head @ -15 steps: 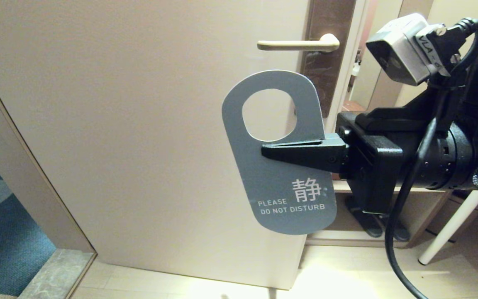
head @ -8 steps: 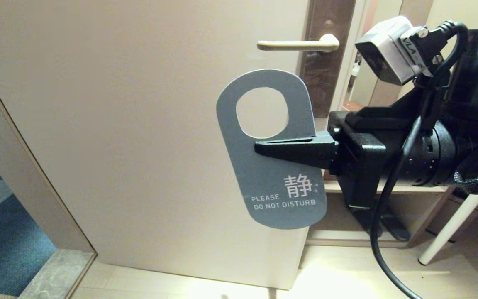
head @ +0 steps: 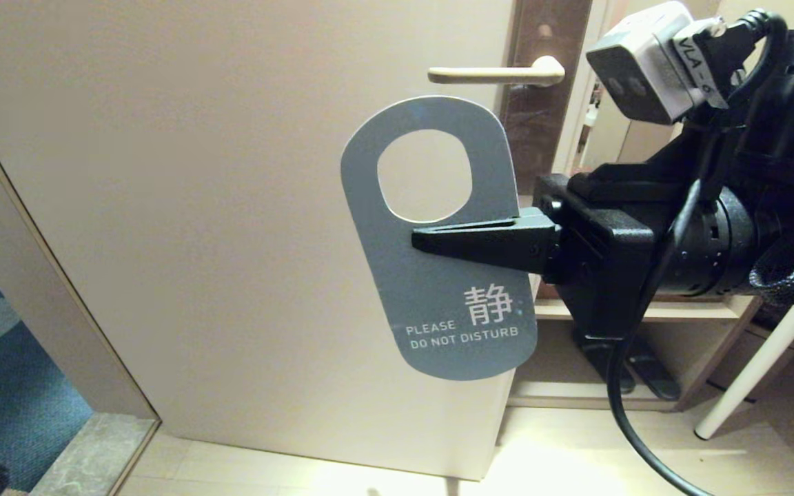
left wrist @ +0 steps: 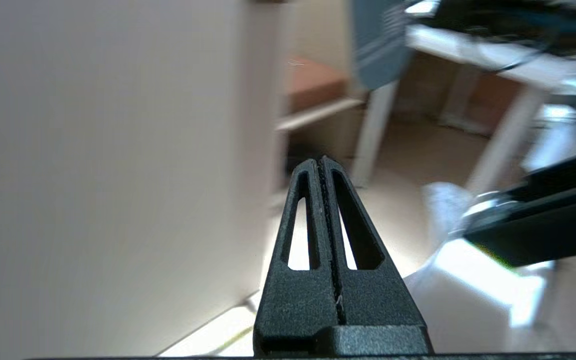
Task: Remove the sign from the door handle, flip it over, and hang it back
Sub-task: Hand it to the other hand
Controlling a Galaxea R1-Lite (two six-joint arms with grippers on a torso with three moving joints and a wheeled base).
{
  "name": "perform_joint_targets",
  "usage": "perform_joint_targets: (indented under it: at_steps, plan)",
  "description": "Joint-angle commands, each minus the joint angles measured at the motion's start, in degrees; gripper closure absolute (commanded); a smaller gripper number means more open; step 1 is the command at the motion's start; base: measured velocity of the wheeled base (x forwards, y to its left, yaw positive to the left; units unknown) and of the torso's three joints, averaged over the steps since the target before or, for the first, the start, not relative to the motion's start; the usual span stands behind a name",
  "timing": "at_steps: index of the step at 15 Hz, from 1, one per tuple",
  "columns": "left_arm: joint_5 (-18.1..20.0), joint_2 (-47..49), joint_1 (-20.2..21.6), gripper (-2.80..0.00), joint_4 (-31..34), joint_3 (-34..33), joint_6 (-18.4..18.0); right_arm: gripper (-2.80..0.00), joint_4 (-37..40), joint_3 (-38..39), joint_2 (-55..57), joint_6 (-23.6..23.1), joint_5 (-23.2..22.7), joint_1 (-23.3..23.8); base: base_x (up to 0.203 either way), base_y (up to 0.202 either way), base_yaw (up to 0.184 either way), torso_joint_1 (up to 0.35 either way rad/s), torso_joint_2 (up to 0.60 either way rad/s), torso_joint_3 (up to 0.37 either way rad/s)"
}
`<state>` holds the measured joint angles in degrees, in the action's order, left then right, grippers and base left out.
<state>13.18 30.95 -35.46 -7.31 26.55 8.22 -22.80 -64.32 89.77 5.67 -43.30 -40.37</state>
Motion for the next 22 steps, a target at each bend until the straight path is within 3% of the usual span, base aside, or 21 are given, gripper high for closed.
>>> perform_joint_targets:
  at_steps: [1, 6, 11, 18, 19, 22]
  plan:
    - [0.2, 7.8, -3.5, 0.0, -2.3, 1.6, 1.2, 0.0, -0.1, -1.2, 1.0, 0.0, -1.5, -0.1, 0.0, 0.0, 0.0, 0.0, 0.0, 0.0]
    - [7.1, 23.8, -5.4, 0.0, -15.9, 6.6, 5.8, 0.0, -0.1, -5.6, 3.2, 0.1, -3.4, -0.1, 0.0, 0.0, 0.0, 0.0, 0.0, 0.0]
    - [11.6, 29.1, -5.6, 0.0, -20.3, 6.9, 6.3, 0.0, -0.1, -7.3, 3.7, 0.1, -3.3, -0.1, 0.0, 0.0, 0.0, 0.0, 0.0, 0.0]
    - [12.1, 33.9, -5.6, 0.0, -25.6, 6.6, 6.3, 0.0, -0.1, -8.7, 4.5, 0.0, -3.3, -0.1, 0.0, 0.0, 0.0, 0.0, 0.0, 0.0]
    - [12.1, 34.2, -5.6, -2.8, -26.4, 6.6, 6.3, 0.0, -0.1, -8.6, 4.5, 0.0, -3.3, -0.1, 0.0, 0.0, 0.0, 0.0, 0.0, 0.0]
    - [12.1, 34.3, -5.6, -2.8, -26.7, 6.6, 6.3, 0.0, -0.1, -8.5, 4.5, 0.0, -3.3, -0.1, 0.0, 0.0, 0.0, 0.0, 0.0, 0.0]
